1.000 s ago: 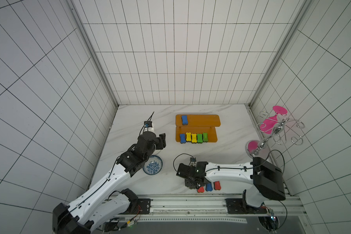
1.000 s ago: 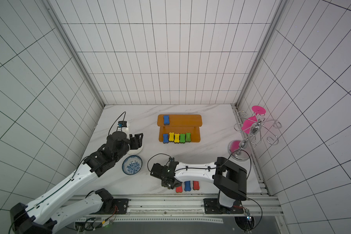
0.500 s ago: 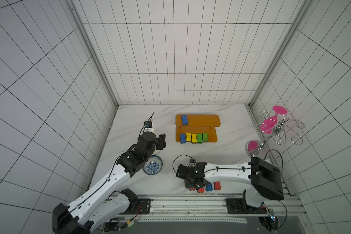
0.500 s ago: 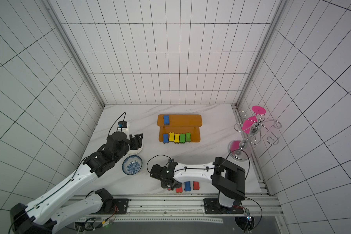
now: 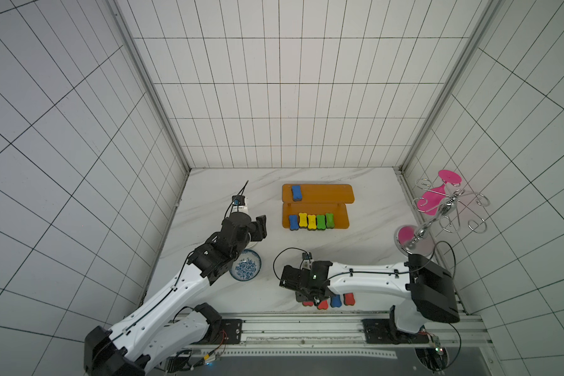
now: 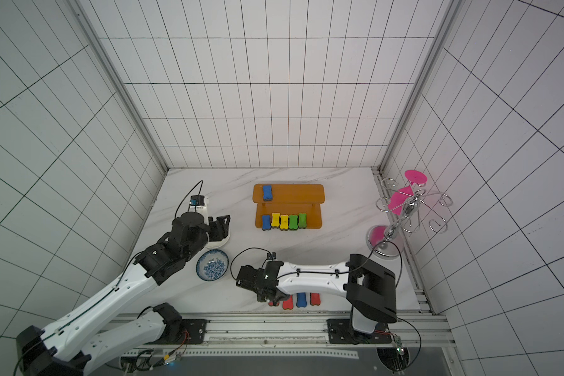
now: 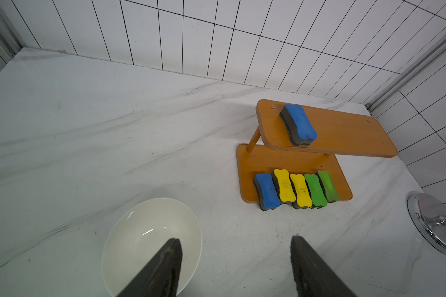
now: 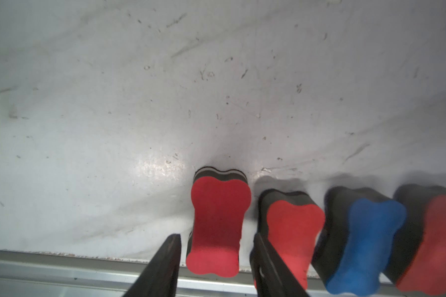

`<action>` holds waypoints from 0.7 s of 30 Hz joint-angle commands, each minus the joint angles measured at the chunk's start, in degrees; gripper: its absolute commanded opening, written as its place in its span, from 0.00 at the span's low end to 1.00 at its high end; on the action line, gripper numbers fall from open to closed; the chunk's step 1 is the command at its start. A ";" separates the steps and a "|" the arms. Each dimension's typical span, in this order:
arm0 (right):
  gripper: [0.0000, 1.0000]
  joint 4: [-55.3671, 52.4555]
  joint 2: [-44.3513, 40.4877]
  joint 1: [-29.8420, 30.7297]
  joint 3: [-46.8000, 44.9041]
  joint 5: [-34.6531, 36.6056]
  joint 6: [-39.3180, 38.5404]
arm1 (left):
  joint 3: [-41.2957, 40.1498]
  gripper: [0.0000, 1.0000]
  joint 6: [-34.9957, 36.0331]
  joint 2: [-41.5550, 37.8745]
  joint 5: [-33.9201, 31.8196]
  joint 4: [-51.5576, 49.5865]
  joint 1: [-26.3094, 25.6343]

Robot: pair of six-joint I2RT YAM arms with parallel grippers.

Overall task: Remove the whiteboard erasers from the shelf
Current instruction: Place the whiteboard eraser at the center of the board, then pick up the whiteboard eraser from the shelf.

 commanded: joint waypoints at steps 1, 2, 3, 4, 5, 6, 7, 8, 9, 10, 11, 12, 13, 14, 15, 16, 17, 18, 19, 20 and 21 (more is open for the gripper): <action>0.48 -4.67 -6.04 -1.33 3.02 8.14 -7.32 | 2.78 0.70 -2.06 2.74 0.72 -0.29 -0.09; 0.48 -4.44 -7.46 -2.26 2.96 9.96 -9.75 | 3.60 0.70 -3.04 4.11 1.16 -0.48 -0.11; 0.48 -3.49 -8.78 -3.40 2.72 11.80 -12.58 | 4.71 0.70 -3.73 5.61 1.92 -0.80 -0.10; 0.47 -2.33 -9.84 -4.43 2.35 13.25 -15.08 | 5.78 0.70 -4.01 7.01 2.66 -1.10 -0.09; 0.47 -1.10 -10.92 -5.74 2.09 15.19 -17.48 | 7.00 0.69 -4.42 8.75 3.35 -1.42 -0.09; 0.47 0.42 -11.94 -7.04 1.87 16.52 -19.95 | 8.14 0.68 -4.89 10.48 3.53 -1.83 -0.13; 0.47 2.12 -12.91 -8.00 1.43 17.47 -22.55 | 9.29 0.68 -5.25 11.99 3.61 -2.03 -0.10; 0.46 4.60 -14.05 -9.23 0.60 18.12 -25.80 | 10.28 0.68 -5.44 13.75 3.69 -2.01 -0.09; 0.46 7.65 -15.25 -10.23 -0.50 18.49 -29.13 | 11.37 0.68 -5.64 15.46 3.70 -1.86 -0.13; 0.46 10.41 -16.17 -11.03 -1.64 18.67 -31.79 | 12.30 0.67 -5.73 16.96 3.70 -1.73 -0.07; 0.46 13.05 -17.26 -12.29 -2.96 18.40 -34.62 | 13.51 0.67 -5.95 18.70 3.43 -1.64 -0.16; 0.46 15.07 -18.09 -13.81 -3.95 17.66 -36.89 | 14.89 0.67 -6.06 20.57 2.82 -1.90 -0.13; 0.46 16.32 -18.64 -15.47 -4.69 16.91 -38.48 | 16.08 0.67 -5.93 22.06 2.35 -2.25 -0.09; 0.46 17.36 -18.96 -17.30 -5.33 15.74 -39.96 | 17.61 0.67 -5.91 23.86 1.39 -2.72 -0.04; 0.46 18.04 -19.15 -18.96 -5.62 14.81 -41.12 | 18.98 0.67 -5.98 25.45 0.49 -3.28 -0.02; 0.46 18.59 -19.31 -21.02 -5.92 13.74 -42.28 | 20.44 0.67 -6.23 27.04 -0.40 -3.92 0.00; 0.46 19.03 -19.55 -23.00 -6.11 12.84 -43.51 | 22.00 0.67 -6.35 28.61 -1.21 -4.59 -0.06; 0.46 19.43 -19.76 -24.66 -6.35 12.13 -44.48 | 23.07 0.67 -6.51 29.80 -1.81 -5.03 0.01; 0.46 19.94 -20.24 -26.79 -6.74 11.08 -45.63 | 24.34 0.67 -6.30 31.04 -1.88 -5.59 0.04; 0.46 21.17 -20.70 -28.87 -7.52 9.37 -46.72 | 24.98 0.67 -5.18 32.15 -1.20 -5.57 0.00; 0.46 22.27 -20.98 -31.10 -8.28 6.91 -47.50 | 25.06 0.68 -3.83 33.21 -0.79 -4.95 0.04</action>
